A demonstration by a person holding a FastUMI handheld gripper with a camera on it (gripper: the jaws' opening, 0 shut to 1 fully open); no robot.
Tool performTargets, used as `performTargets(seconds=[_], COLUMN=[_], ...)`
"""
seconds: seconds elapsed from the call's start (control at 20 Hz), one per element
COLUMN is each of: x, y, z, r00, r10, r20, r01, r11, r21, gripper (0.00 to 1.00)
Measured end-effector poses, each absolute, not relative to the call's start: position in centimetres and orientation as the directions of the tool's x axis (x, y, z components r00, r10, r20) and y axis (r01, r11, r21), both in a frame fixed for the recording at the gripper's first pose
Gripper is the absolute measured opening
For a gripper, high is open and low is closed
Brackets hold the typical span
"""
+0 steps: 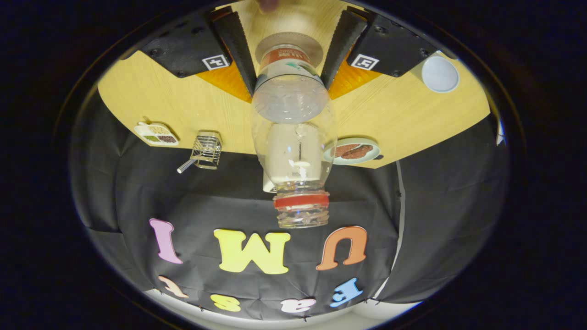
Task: Take the bottle from table, then pour the juice into the cup, finally place the bottle on the coaster
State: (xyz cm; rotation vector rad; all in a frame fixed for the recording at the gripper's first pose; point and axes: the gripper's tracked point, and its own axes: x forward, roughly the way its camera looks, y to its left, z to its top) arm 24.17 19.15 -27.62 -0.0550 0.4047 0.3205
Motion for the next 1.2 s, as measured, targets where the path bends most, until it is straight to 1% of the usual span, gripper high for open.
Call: performTargets(seconds=[0.2, 0.5, 0.8, 0.95, 1.2], x=[24.2, 24.4, 24.1, 23.5, 21.8], y=[19.0, 19.0, 18.5, 18.6, 18.9], z=[-27.5, -28.1, -27.7, -26.0, -23.0], r00=[0.874, 0.872, 0.887, 0.899, 0.910], r10=[0.290, 0.279, 0.252, 0.254, 0.261], r20=[-0.389, -0.401, -0.388, -0.358, -0.323], r01=[-0.311, -0.299, -0.252, -0.237, -0.241], r11=[0.950, 0.954, 0.966, 0.967, 0.965], r21=[0.009, 0.013, 0.051, 0.092, 0.103], gripper=[0.83, 0.95, 1.00, 0.99, 1.00])
